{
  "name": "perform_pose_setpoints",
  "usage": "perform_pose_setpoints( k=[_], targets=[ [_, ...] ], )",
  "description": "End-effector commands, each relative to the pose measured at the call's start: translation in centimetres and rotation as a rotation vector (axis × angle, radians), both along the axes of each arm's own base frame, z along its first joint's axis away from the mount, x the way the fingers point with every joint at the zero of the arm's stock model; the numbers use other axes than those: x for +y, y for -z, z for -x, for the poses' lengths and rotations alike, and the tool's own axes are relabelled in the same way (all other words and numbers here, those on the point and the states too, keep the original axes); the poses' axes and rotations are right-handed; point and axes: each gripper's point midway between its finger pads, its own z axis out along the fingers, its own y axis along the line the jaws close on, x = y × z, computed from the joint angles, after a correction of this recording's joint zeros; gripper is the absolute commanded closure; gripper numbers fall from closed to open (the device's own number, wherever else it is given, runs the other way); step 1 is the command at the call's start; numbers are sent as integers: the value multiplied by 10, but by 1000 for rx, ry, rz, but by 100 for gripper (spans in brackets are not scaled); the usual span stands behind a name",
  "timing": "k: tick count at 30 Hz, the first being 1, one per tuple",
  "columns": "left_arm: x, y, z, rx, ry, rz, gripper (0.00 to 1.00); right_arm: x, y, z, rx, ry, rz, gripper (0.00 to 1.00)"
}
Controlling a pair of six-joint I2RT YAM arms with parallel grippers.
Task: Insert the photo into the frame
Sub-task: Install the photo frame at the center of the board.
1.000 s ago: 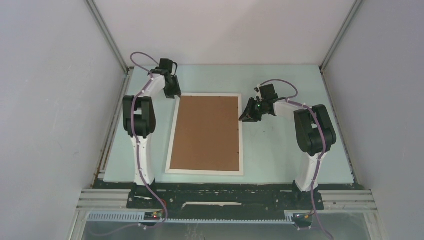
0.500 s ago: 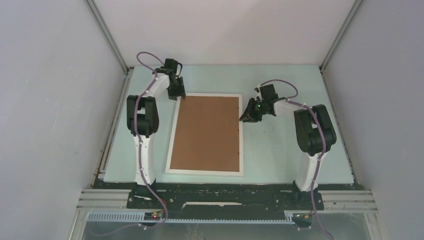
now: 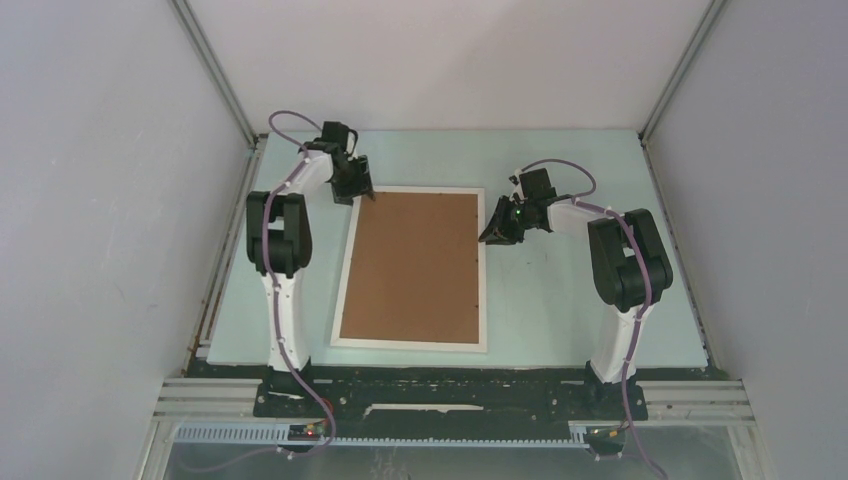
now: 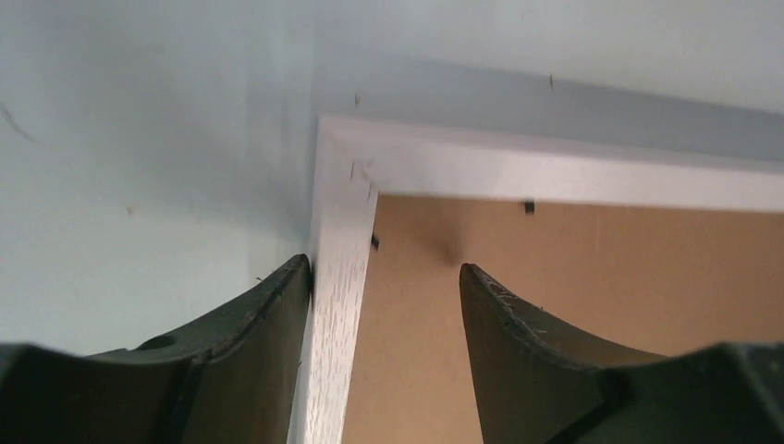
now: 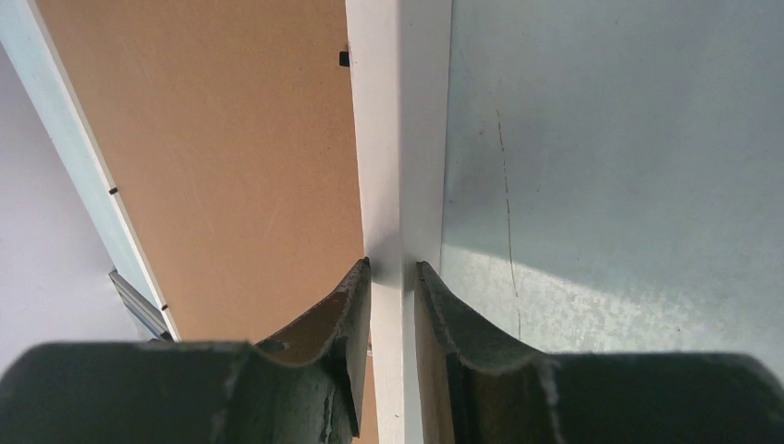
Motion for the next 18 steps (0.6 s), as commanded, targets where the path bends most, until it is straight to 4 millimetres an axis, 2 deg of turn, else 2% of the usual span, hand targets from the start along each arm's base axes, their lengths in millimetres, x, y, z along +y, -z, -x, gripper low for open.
perform_pose_setpoints(
  k=[1,3,7,13,18],
  targets=[
    [-14,-43,16,-28,-3,230,37,18,-9,-2,-25,-38,-59,69],
    [-7,-41,18,-23,-14,239,37,18,-9,-2,-24,-38,-59,69],
    [-6,-37,26,0,-11,247,34,16,-10,-2,-23,-30,-42,68],
    [6,-26,51,73,-4,206,37,14,-15,-2,-29,-34,-53,64],
    [11,-25,54,74,-8,247,45,13,-17,-7,-48,-29,-62,48]
  ],
)
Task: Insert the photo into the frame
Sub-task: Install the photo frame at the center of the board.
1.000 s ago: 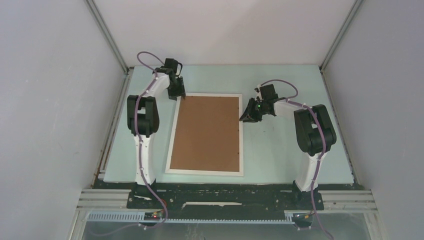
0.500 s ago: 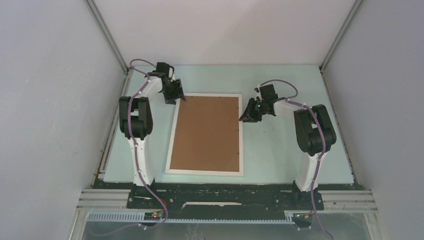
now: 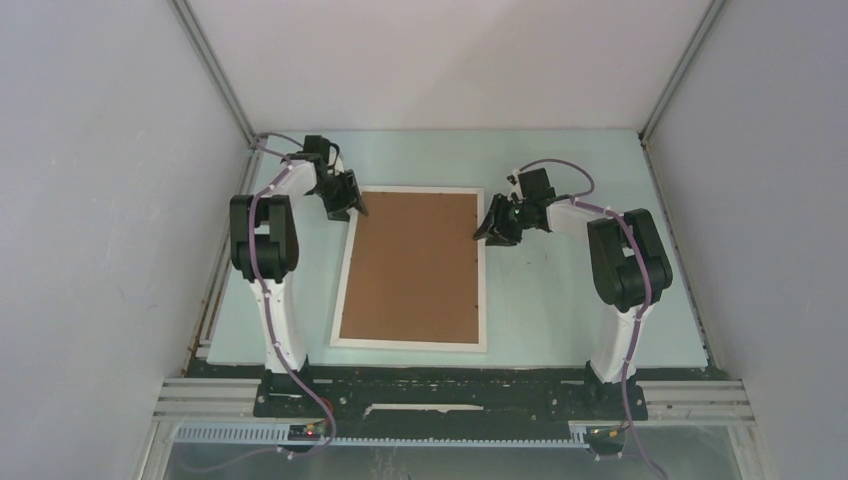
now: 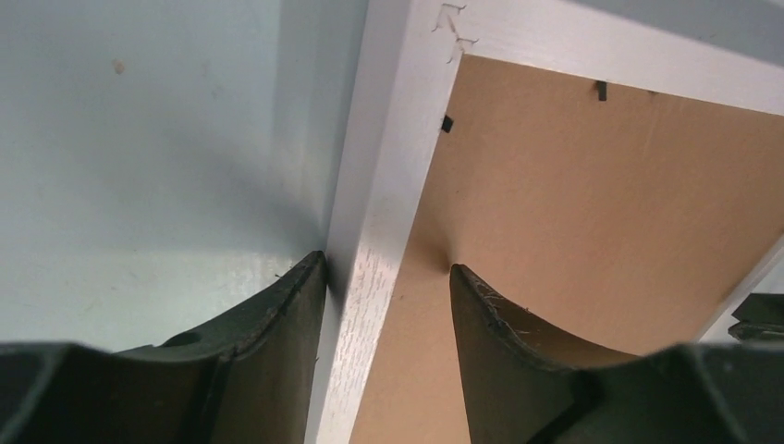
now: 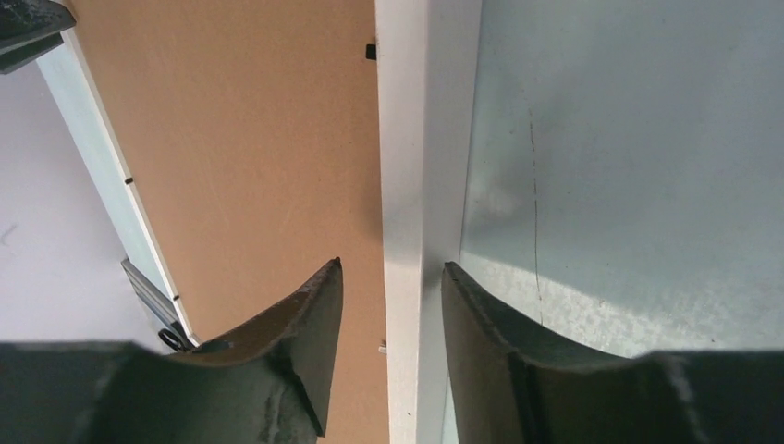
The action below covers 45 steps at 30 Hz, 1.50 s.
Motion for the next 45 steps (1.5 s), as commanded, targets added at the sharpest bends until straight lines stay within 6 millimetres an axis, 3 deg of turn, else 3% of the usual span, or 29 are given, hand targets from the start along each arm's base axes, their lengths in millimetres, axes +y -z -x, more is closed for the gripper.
perform_pose_setpoints(
  k=[1,6,10,15,21,25,30,33,38,43,45],
  targets=[
    [-4,-30,5,-40,22,76,45,10,-13,-8,-44,-11,-35,44],
    [-10,-18,8,-28,9,96,44,12,-6,4,2,6,102,41],
    [-28,-15,14,-27,40,138,48,7,2,12,29,9,202,50],
    [-70,-7,30,23,92,264,52,-17,12,19,82,24,275,69],
    [-124,-16,51,19,163,342,54,-64,12,28,88,100,353,76],
    [-117,-34,45,-62,131,309,42,-77,11,24,51,112,333,76],
    [-90,-68,4,-232,89,214,27,-67,6,14,1,82,275,73],
    [-81,-74,-22,-289,79,209,30,-66,4,14,-4,77,271,73],
    [-64,-64,-42,-321,39,246,50,-65,6,15,0,69,267,73],
    [-46,-54,-54,-333,0,256,49,-63,7,14,2,64,256,73],
    [-47,-50,-57,-332,6,255,47,-63,7,14,1,62,256,73]
  ],
)
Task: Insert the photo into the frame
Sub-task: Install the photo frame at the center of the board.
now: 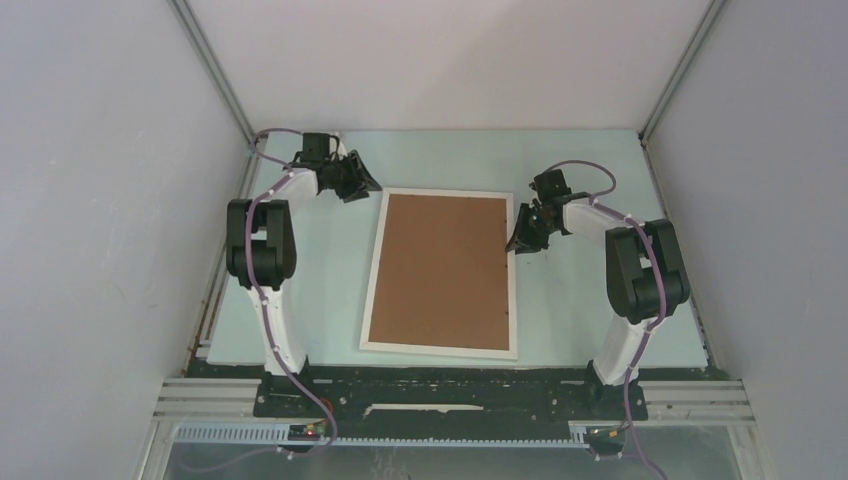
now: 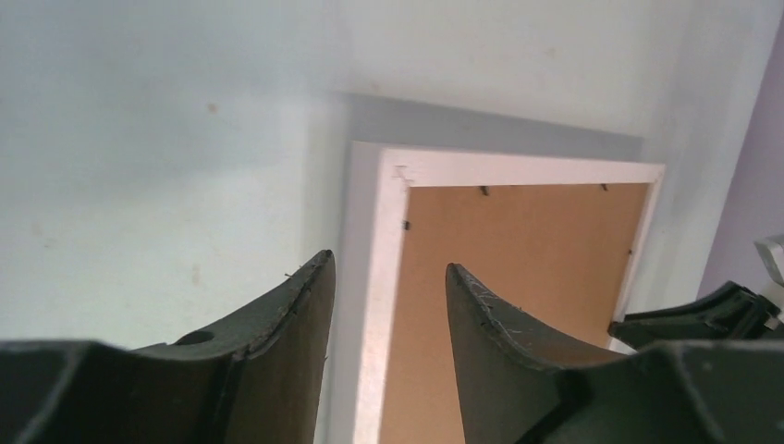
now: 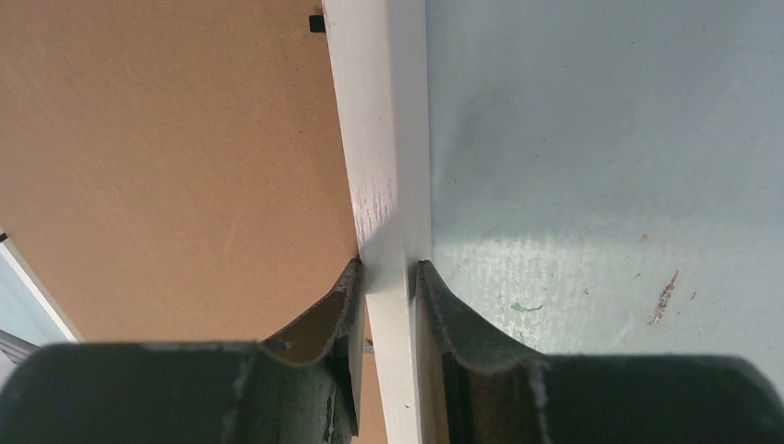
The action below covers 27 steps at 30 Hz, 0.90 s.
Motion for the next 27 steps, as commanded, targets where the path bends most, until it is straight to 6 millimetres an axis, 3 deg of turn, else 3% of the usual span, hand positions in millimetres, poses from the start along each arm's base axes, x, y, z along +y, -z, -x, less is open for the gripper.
perform_pose_setpoints(
  k=[1,11,18,27],
  targets=[
    [-1,0,-17,-34,10,24,47,10,-2,-10,-57,-22,-25,73],
    [-3,18,-31,-24,-10,23,55,12,-2,-7,-54,-39,-19,73],
    [-12,17,-30,-38,18,33,51,13,-3,-7,-55,-41,-20,74],
    [-13,23,-23,-15,26,14,53,14,-3,-6,-57,-49,-20,74]
  ],
)
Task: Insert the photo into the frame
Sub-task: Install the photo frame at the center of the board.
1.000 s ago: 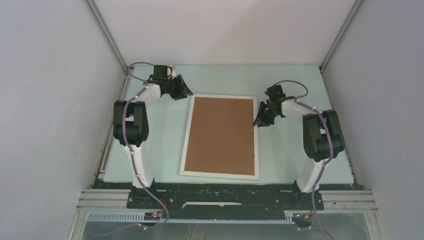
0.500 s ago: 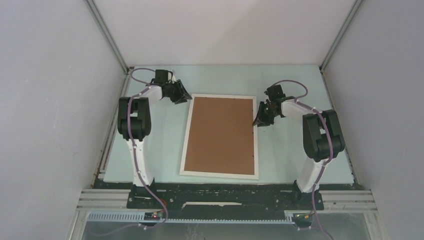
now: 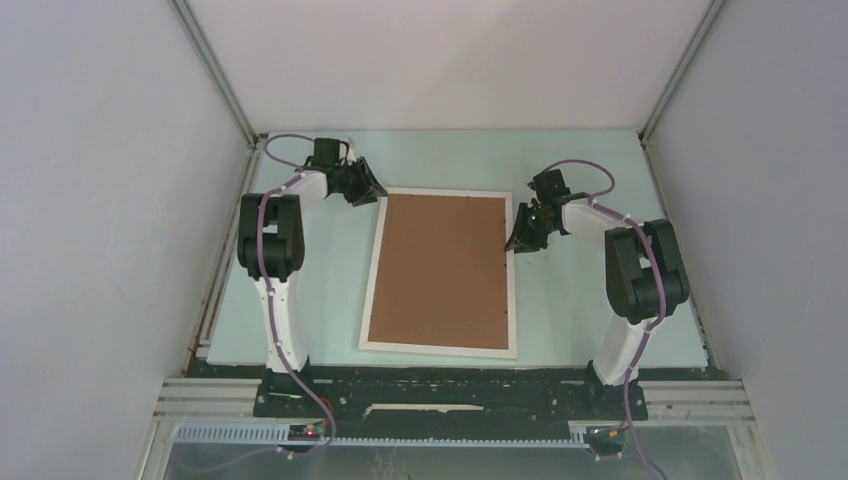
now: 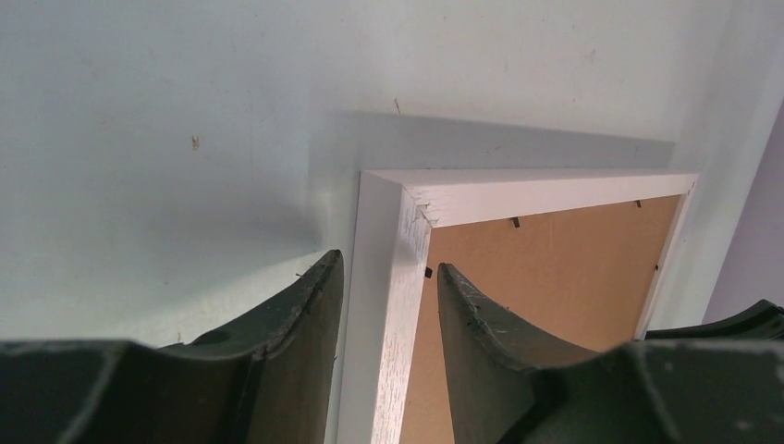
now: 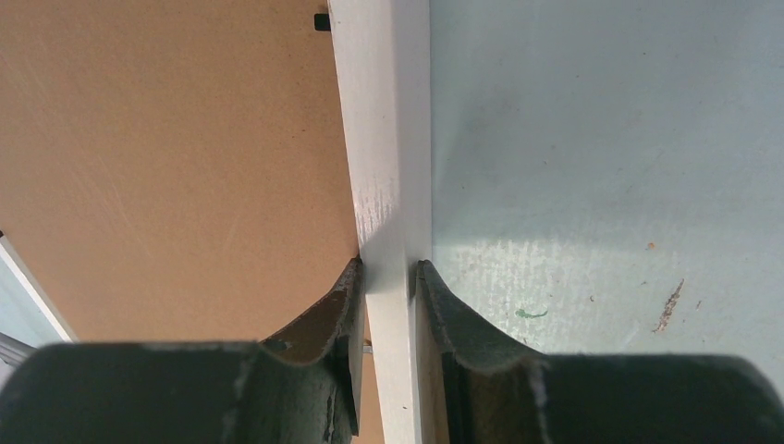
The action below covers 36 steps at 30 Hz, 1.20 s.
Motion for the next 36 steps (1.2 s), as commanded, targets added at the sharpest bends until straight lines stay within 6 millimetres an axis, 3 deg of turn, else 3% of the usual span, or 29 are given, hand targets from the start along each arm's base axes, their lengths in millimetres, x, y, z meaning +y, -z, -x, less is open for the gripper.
perform_pose_setpoints(
  k=[1,20,29,36],
  targets=[
    [-6,-18,-10,-57,25,3,53,12,-2,-4,-39,-35,-19,74],
    [-9,-2,-9,-5,30,-24,57,13,-3,-3,-38,-38,-23,74],
    [-8,-5,-15,-9,7,14,56,12,-3,-4,-40,-38,-21,74],
    [-3,9,-8,70,11,-39,58,14,-3,-3,-39,-42,-23,74]
  ],
)
